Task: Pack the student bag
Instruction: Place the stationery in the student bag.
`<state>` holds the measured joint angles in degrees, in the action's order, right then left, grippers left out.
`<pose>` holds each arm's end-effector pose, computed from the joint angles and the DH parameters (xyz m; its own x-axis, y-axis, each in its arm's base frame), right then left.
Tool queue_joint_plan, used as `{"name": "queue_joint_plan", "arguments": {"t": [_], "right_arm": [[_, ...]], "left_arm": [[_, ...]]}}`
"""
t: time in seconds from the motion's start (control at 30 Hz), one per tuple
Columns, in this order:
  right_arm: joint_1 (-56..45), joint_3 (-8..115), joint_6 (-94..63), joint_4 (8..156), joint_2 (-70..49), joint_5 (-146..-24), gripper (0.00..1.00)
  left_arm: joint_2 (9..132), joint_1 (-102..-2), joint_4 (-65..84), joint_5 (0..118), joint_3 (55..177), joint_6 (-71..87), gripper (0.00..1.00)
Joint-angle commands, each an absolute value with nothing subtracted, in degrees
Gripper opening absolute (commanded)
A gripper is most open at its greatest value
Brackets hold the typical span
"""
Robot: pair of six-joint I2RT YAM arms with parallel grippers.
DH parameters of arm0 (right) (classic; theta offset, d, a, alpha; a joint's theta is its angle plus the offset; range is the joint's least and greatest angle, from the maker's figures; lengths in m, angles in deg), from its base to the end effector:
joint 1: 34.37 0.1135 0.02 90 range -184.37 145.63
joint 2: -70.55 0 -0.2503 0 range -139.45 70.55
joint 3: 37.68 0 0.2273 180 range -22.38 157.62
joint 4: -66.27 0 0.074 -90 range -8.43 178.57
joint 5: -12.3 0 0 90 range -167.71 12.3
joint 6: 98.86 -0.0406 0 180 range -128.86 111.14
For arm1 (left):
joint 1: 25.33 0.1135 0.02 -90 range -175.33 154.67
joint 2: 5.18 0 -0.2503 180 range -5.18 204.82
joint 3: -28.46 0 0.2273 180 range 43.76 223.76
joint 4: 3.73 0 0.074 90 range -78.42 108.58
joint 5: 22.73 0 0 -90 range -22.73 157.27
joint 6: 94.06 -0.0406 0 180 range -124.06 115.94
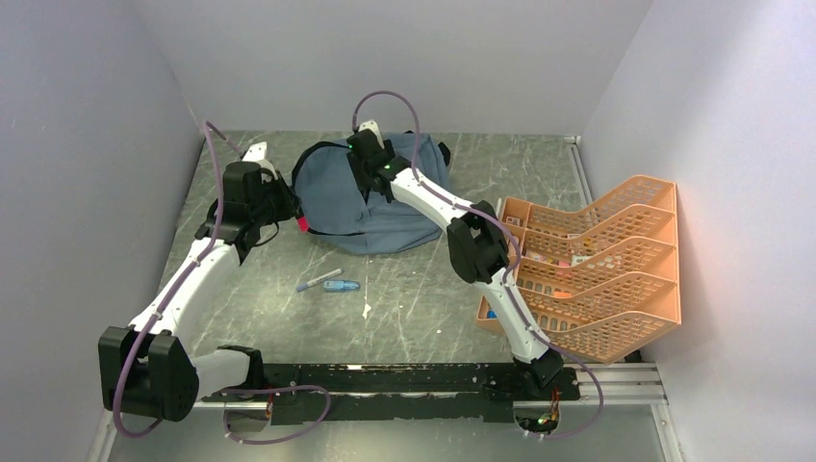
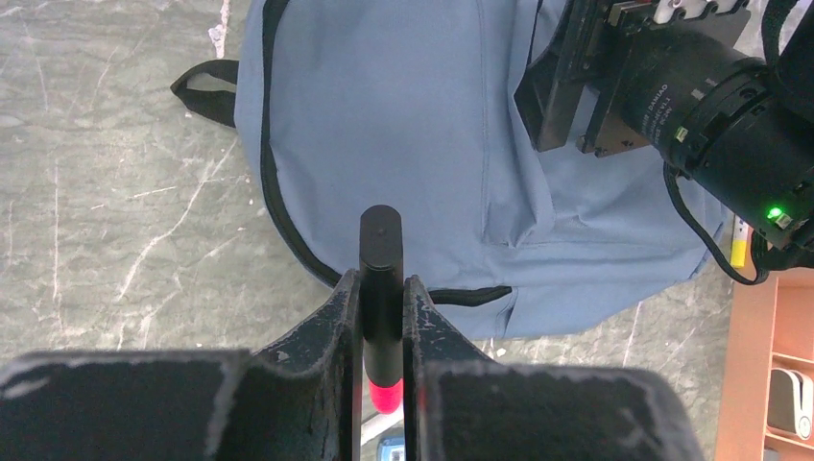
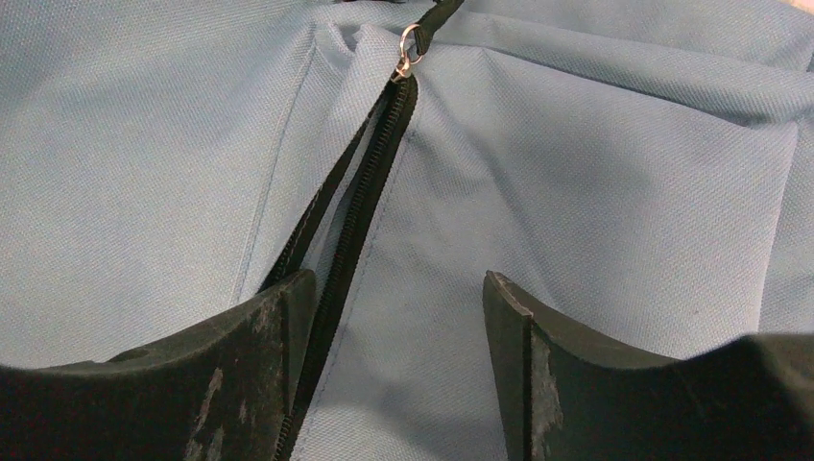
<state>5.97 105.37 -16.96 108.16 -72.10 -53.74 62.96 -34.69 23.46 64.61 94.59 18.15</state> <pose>0.4143 0.3302 0.1933 -0.5506 -0.2987 -0.7795 -0.2849 0.9450 -0.1608 0.2503 -0.0432 0.2819 -0.5222 -0.2966 -0.7996 0.0055 0.9364 -0.3509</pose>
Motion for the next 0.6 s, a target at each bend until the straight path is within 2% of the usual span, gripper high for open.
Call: {"name": "queue_joint_plan", "arguments": {"t": [0.0, 0.1, 0.17, 0.33, 0.57], "right_arm": [[6.1, 107.1, -15.2, 110.8, -74.6, -52.6, 0.69], [6.1, 106.8, -14.0, 111.7, -75.2, -49.9, 0.67], [6.1, 105.9, -12.8, 111.7, -75.1, -48.3, 0.62], [6.1, 104.4, -11.3, 111.3, -74.3, -45.5, 0.38], [5.9, 102.7, -11.2, 109.7, -71.6, -45.0, 0.11]], "left_arm": [[62.4, -34.0, 21.7, 63.6, 94.2, 17.3, 0.05], [62.2, -33.9, 21.7, 63.6, 94.1, 17.3, 0.05], [62.1, -33.9, 21.6, 63.6, 94.1, 17.3, 0.05], [62.0, -33.7, 21.6, 63.4, 94.0, 17.3, 0.05], [62.0, -33.5, 21.5, 63.2, 94.0, 17.2, 0.05]]}}
